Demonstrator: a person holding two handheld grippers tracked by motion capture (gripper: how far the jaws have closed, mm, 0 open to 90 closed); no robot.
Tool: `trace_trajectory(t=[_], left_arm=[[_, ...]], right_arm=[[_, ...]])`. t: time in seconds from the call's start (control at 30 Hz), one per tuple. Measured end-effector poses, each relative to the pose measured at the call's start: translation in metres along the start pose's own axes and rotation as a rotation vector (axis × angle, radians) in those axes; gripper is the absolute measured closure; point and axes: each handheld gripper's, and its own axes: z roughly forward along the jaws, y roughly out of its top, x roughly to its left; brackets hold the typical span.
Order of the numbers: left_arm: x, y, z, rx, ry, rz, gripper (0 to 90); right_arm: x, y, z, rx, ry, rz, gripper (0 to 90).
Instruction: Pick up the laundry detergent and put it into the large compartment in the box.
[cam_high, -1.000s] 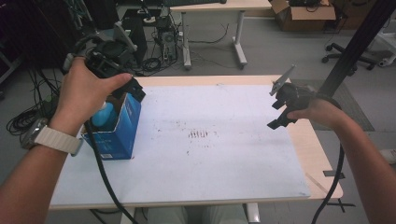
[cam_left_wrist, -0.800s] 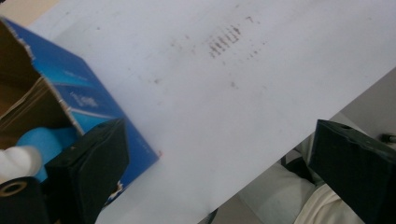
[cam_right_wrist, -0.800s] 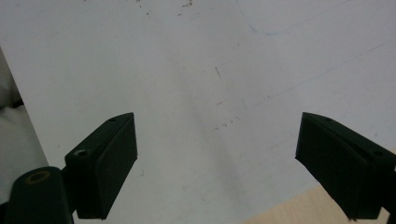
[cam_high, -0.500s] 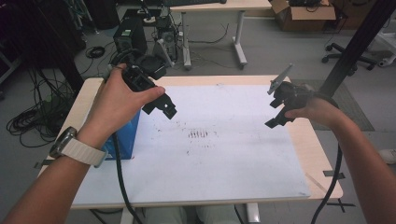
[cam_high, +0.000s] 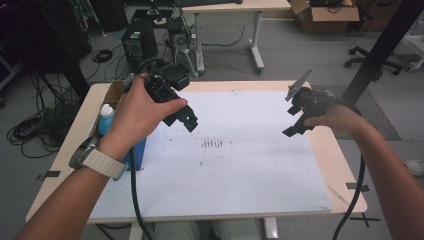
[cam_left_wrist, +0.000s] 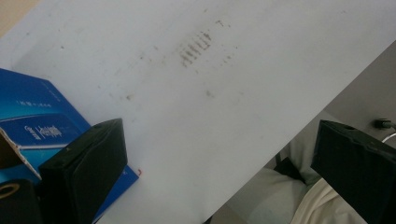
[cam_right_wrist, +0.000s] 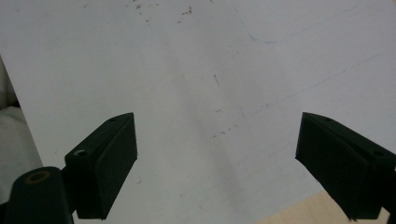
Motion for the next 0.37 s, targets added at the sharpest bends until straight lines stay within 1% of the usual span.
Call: trace_trajectory(t=[0.1,0.37], left_arm=[[-0.0010,0.0006,0.0019,-0.001,0.001,0.006,3.6],[-0.0005,0.0005,0.0032,-0.006,-0.009,0.005,3.7]], right_arm=[[0.0007,-0.0008,-0.0004,-0.002,0.001,0.002,12.7],[0.0014,-0.0020,-0.0032,-0.004,-0.002,0.005,12.7]])
